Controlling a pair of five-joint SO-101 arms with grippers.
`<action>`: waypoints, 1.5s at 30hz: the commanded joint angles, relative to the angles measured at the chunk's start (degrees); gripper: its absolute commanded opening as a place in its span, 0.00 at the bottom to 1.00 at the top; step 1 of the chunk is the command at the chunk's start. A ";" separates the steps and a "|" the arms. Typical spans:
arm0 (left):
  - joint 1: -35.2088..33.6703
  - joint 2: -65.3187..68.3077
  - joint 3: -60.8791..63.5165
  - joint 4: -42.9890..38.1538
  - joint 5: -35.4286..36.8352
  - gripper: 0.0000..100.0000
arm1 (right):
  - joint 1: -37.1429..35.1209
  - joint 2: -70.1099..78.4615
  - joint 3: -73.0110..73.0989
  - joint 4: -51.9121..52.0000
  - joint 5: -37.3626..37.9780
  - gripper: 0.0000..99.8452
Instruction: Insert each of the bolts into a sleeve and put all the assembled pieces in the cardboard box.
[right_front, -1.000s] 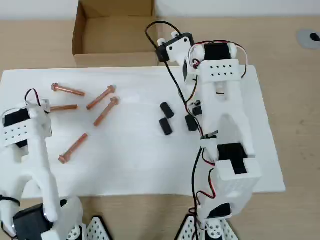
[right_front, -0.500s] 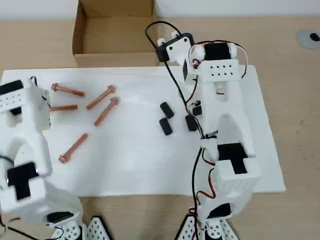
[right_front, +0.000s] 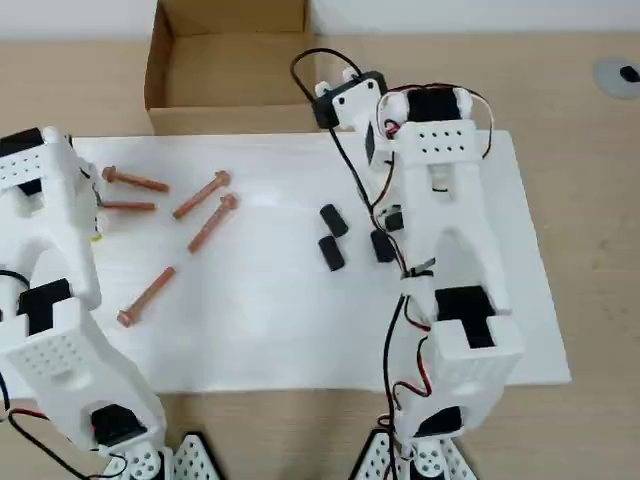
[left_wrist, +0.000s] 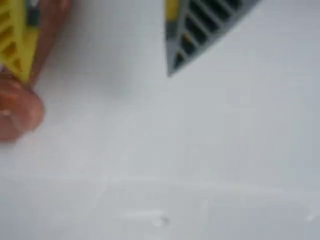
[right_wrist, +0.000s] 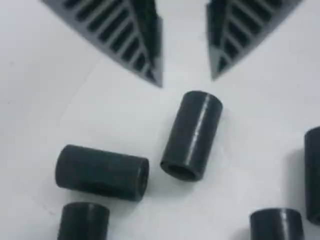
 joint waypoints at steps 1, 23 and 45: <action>2.81 -0.31 -5.19 2.55 -0.53 0.20 | -0.13 -0.22 0.13 -0.88 0.18 0.09; 3.34 2.68 -6.51 -5.89 -8.97 0.20 | -0.04 4.09 -0.40 -1.32 0.26 0.09; 2.81 21.49 -21.71 -1.58 -17.85 0.05 | 0.13 4.18 0.04 -2.55 0.44 0.09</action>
